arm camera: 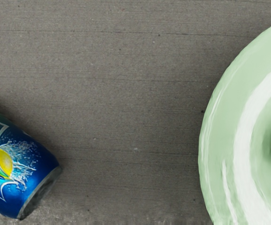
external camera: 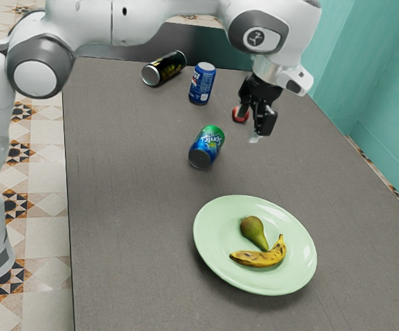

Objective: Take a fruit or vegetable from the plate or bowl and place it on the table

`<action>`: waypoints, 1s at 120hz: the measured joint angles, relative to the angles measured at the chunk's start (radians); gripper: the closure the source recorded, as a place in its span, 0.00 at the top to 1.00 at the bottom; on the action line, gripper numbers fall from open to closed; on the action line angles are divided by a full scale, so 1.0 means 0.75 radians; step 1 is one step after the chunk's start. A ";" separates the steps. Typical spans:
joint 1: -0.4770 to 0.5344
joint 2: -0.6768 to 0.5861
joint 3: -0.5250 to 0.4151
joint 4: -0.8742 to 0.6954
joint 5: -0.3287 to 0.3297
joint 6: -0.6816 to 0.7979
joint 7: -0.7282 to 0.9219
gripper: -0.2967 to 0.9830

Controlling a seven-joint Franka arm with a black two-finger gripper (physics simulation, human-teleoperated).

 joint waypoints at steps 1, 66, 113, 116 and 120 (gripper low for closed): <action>-0.009 0.000 0.000 0.000 0.006 -0.004 -0.004 0.77; -0.141 0.005 -0.083 -0.216 -0.152 0.083 -0.050 0.77; -0.152 0.008 -0.156 -0.284 -0.168 0.324 0.033 0.77; -0.158 0.012 -0.160 -0.289 -0.169 0.338 0.038 0.77; -0.171 0.015 -0.164 -0.296 -0.171 0.354 0.044 0.77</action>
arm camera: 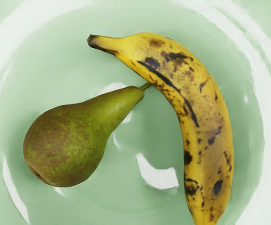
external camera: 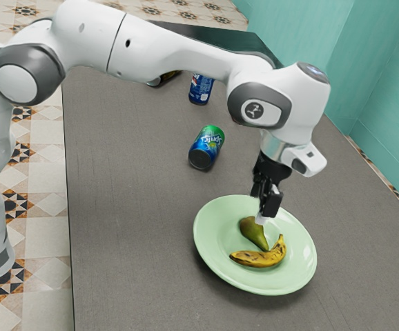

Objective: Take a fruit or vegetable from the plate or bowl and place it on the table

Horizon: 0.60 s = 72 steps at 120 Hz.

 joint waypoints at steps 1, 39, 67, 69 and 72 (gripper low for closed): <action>-0.003 0.001 -0.001 -0.005 0.000 0.004 0.002 0.77; -0.064 0.004 -0.034 -0.056 -0.070 0.071 0.072 0.77; -0.049 0.049 -0.016 -0.065 -0.171 0.099 0.024 0.77; -0.048 0.053 -0.017 -0.065 -0.174 0.103 0.022 0.77; -0.048 0.060 -0.018 -0.065 -0.178 0.108 0.018 0.77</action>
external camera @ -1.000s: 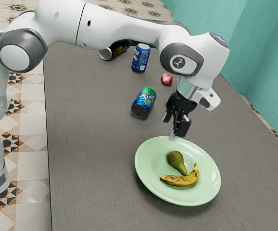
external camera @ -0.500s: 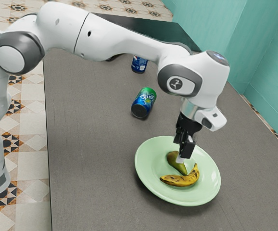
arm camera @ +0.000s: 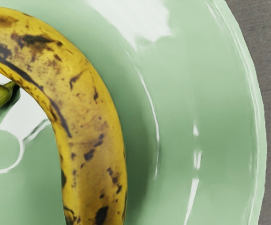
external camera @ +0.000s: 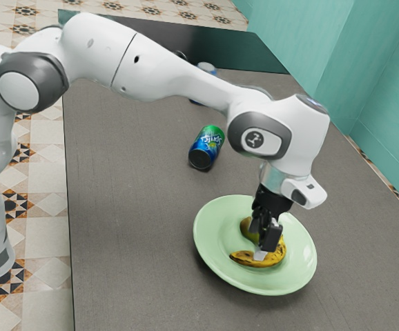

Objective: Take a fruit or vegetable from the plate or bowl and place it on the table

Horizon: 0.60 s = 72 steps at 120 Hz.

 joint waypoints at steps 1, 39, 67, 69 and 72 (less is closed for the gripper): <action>0.000 0.002 -0.001 0.000 -0.001 0.002 -0.001 0.77; 0.006 0.043 0.001 -0.022 -0.035 0.046 -0.033 0.77; 0.013 0.014 0.029 -0.072 -0.038 0.063 -0.042 0.77; 0.013 0.011 0.031 -0.076 -0.038 0.064 -0.042 0.77; 0.012 0.008 0.038 -0.081 -0.038 0.065 -0.042 0.77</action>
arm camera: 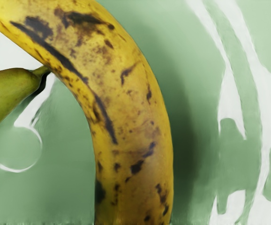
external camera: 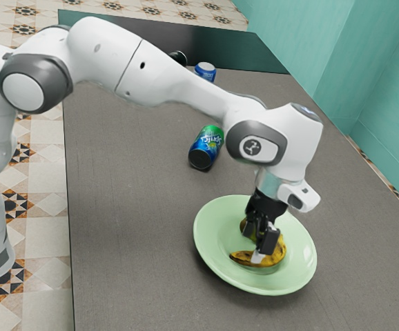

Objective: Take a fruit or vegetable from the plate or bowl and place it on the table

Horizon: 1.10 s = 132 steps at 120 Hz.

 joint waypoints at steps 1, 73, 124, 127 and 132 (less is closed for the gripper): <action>0.000 -0.001 0.002 -0.001 0.000 0.000 0.000 0.77; 0.001 0.049 0.013 0.003 0.015 0.095 0.023 0.77; 0.001 0.089 0.011 0.005 0.011 0.143 0.048 0.78; 0.001 0.090 0.011 0.006 0.011 0.144 0.049 0.78; 0.000 0.091 0.010 0.007 0.011 0.149 0.050 0.78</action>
